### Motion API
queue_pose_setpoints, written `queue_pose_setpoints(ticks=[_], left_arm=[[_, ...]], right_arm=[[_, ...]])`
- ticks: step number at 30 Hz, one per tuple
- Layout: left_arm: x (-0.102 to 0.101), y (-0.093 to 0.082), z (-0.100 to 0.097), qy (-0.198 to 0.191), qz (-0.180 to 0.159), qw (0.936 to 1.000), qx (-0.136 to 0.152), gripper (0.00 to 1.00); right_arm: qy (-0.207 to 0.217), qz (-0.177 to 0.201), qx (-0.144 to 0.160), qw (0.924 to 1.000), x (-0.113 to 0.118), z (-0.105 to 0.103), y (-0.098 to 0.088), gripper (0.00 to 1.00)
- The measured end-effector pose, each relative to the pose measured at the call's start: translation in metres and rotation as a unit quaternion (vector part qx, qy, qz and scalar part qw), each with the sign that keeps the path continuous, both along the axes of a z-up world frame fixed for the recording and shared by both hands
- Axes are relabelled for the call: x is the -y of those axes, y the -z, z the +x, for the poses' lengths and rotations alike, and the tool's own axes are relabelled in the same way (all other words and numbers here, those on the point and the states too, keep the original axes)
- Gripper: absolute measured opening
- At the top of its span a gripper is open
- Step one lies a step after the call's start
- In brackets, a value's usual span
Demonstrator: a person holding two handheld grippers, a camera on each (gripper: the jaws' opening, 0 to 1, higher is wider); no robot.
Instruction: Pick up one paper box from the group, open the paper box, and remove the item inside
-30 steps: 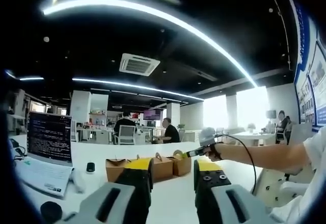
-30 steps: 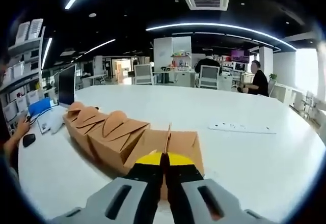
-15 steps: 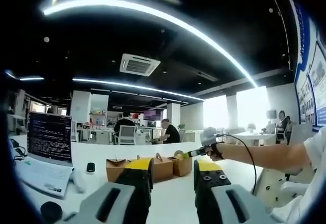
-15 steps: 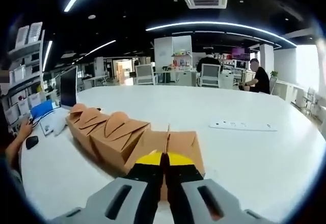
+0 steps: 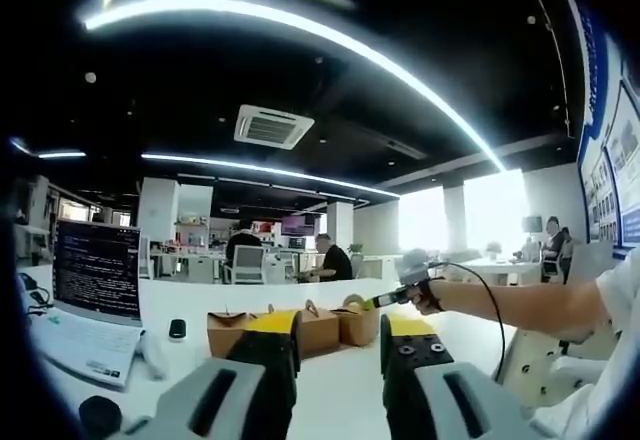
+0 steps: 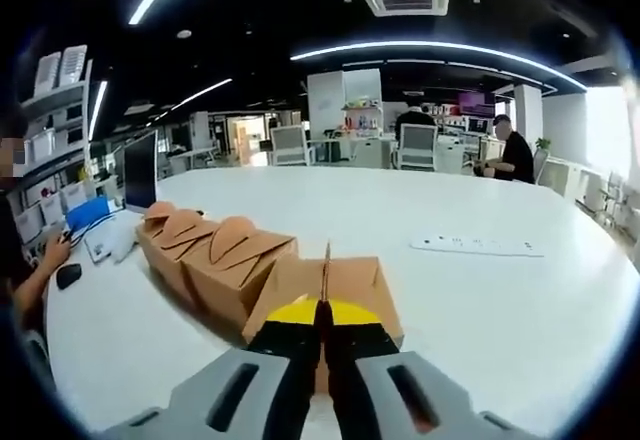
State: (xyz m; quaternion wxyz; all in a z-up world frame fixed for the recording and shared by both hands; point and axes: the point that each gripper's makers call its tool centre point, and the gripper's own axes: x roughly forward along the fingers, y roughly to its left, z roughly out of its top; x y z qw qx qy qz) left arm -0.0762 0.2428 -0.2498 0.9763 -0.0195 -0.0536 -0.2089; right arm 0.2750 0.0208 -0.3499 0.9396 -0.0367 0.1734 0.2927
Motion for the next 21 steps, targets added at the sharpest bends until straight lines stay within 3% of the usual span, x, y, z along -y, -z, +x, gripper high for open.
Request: queue_pose_setpoints(ticks=[21], left_arm=[[0.001,0.000,0.002,0.001,0.001,1.0000,-0.002,0.33]], right_arm=[[-0.016,0.014,0.000,0.9998,0.006,-0.032,-0.002,0.03]])
